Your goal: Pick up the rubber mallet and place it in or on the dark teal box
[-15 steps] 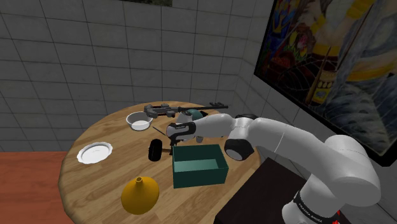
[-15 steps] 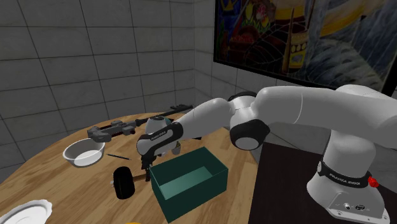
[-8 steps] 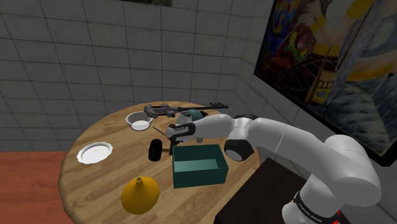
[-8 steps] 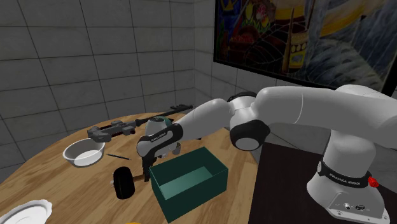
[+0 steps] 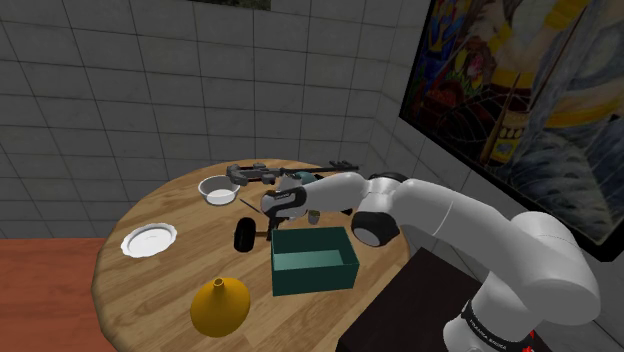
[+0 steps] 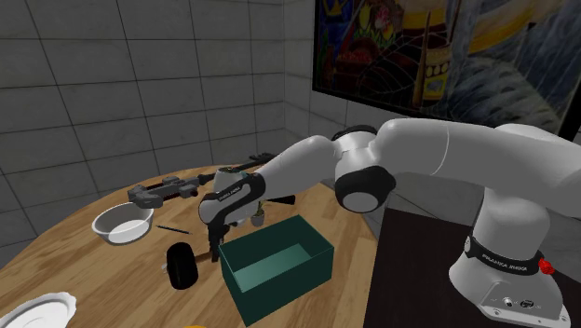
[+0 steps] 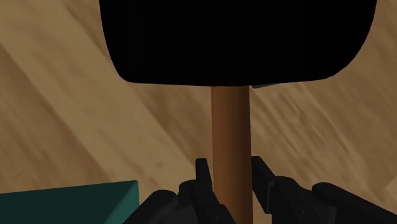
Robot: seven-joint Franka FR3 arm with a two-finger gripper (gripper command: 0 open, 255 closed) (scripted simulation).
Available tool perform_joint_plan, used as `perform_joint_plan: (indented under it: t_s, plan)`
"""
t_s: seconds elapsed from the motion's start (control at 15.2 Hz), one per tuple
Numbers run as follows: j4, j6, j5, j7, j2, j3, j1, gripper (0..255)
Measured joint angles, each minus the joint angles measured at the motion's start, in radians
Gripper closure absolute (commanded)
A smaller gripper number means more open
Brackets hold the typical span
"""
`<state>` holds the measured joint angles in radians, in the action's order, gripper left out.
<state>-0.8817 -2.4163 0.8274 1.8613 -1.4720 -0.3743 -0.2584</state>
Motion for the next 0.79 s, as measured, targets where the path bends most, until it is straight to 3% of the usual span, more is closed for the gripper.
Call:
perform_joint_plan:
  t_s: [0.79]
  plan:
    - [-0.199,0.015,0.005,-0.034,0.19,-0.019,-0.044,255]
